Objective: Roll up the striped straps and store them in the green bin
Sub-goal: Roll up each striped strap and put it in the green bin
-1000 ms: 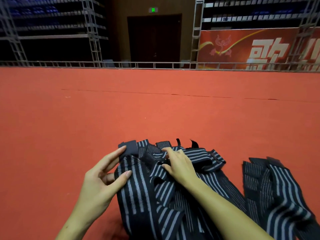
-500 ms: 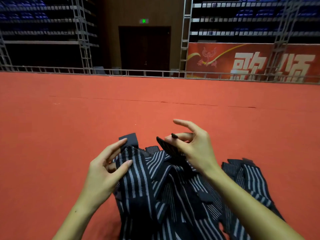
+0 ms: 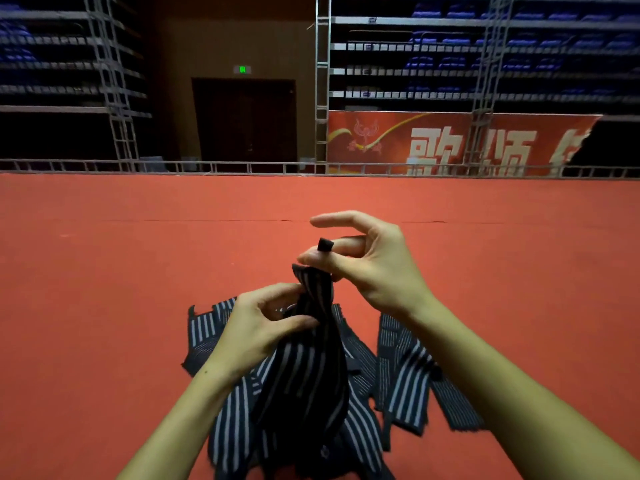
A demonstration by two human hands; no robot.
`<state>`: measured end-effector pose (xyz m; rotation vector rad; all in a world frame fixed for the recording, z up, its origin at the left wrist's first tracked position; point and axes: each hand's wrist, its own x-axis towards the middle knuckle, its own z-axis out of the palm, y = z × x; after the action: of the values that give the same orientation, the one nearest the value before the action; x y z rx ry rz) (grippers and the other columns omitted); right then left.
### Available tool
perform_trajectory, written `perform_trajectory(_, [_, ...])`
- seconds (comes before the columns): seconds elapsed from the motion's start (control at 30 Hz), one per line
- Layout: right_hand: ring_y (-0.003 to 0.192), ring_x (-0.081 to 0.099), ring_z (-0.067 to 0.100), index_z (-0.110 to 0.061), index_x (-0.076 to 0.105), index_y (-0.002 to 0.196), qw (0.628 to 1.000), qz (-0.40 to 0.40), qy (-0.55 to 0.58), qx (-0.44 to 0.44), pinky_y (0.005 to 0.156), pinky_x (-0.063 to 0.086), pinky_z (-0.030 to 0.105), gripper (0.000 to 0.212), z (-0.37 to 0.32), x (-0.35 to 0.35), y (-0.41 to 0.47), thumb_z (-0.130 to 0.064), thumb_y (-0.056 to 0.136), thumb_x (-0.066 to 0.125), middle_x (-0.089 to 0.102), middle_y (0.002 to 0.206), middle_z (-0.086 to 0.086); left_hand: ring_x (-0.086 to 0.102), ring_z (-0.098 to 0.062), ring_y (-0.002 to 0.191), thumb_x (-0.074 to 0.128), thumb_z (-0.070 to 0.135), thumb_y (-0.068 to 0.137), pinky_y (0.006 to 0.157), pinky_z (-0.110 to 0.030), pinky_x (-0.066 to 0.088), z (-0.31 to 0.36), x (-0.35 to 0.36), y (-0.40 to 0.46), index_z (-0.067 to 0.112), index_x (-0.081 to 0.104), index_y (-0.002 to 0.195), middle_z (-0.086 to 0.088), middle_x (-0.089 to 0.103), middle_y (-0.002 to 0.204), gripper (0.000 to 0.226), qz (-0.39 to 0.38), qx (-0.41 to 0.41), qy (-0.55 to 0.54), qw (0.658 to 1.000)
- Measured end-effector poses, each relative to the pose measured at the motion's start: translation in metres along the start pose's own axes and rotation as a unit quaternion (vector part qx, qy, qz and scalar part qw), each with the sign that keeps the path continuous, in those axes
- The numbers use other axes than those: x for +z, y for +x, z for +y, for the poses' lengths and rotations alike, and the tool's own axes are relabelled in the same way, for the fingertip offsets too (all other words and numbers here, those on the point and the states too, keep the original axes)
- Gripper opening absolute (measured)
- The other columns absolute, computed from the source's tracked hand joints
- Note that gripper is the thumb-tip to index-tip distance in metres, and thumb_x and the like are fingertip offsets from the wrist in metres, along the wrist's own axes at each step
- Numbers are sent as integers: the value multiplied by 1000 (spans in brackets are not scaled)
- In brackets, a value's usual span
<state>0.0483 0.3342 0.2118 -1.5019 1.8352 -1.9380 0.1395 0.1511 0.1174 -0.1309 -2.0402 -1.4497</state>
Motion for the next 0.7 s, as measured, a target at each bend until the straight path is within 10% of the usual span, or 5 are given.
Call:
perform_trajectory(0.47, [97, 79, 21, -25, 52, 150, 998, 32, -1, 54, 82, 62, 35, 81, 19, -19, -38, -30, 80, 92, 80, 119, 1, 79, -11, 79, 86, 15, 76, 72, -21, 61, 27, -23, 1, 14, 87, 84, -10, 83, 87, 8, 68, -15, -12, 997])
perform_trajectory(0.7, [85, 75, 15, -31, 35, 163, 993, 87, -82, -10, 78, 56, 24, 88, 23, -12, -29, -8, 93, 82, 76, 88, 4, 79, -12, 84, 90, 11, 82, 76, -29, 65, 27, -27, -1, 20, 87, 92, 0, 84, 91, 15, 74, -21, 60, 995])
